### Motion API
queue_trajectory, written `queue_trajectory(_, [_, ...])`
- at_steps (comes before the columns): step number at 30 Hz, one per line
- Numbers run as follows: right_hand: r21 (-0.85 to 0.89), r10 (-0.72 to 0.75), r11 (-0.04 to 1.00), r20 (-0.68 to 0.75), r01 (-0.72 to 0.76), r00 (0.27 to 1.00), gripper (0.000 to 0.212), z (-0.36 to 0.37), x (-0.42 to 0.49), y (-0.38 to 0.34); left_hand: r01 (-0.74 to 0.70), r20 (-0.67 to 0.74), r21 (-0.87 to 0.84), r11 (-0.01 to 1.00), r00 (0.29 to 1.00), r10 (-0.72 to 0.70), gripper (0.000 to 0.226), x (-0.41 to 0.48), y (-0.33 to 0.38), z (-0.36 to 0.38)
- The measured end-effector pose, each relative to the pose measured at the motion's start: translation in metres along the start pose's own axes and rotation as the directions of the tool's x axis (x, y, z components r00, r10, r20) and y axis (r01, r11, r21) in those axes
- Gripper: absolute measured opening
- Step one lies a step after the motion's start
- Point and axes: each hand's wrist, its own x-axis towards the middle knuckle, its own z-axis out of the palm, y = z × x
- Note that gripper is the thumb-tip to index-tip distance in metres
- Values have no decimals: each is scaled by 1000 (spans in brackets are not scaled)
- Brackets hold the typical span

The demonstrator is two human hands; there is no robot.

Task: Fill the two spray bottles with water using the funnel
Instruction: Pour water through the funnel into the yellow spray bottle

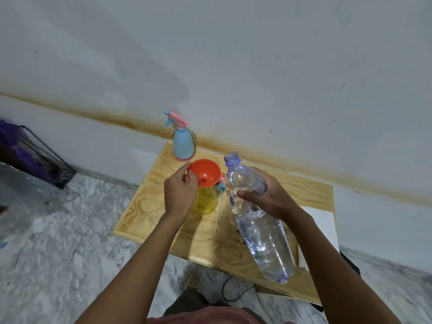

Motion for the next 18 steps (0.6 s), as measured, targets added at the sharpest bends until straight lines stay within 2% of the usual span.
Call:
queue_trajectory(5, [-73, 44, 997, 58, -40, 997, 40, 3, 2, -2, 4, 2, -8, 1000, 1000, -4, 35, -1, 0, 0])
queue_trajectory(14, [-96, 107, 991, 136, -94, 985, 35, 7, 7, -6, -2, 13, -5, 1000, 1000, 2, 36, -1, 0, 2])
queue_trajectory(18, [-128, 134, 985, 151, -115, 979, 48, 7, 11, -4, -6, 9, -1, 1000, 1000, 6, 36, -1, -1, 4])
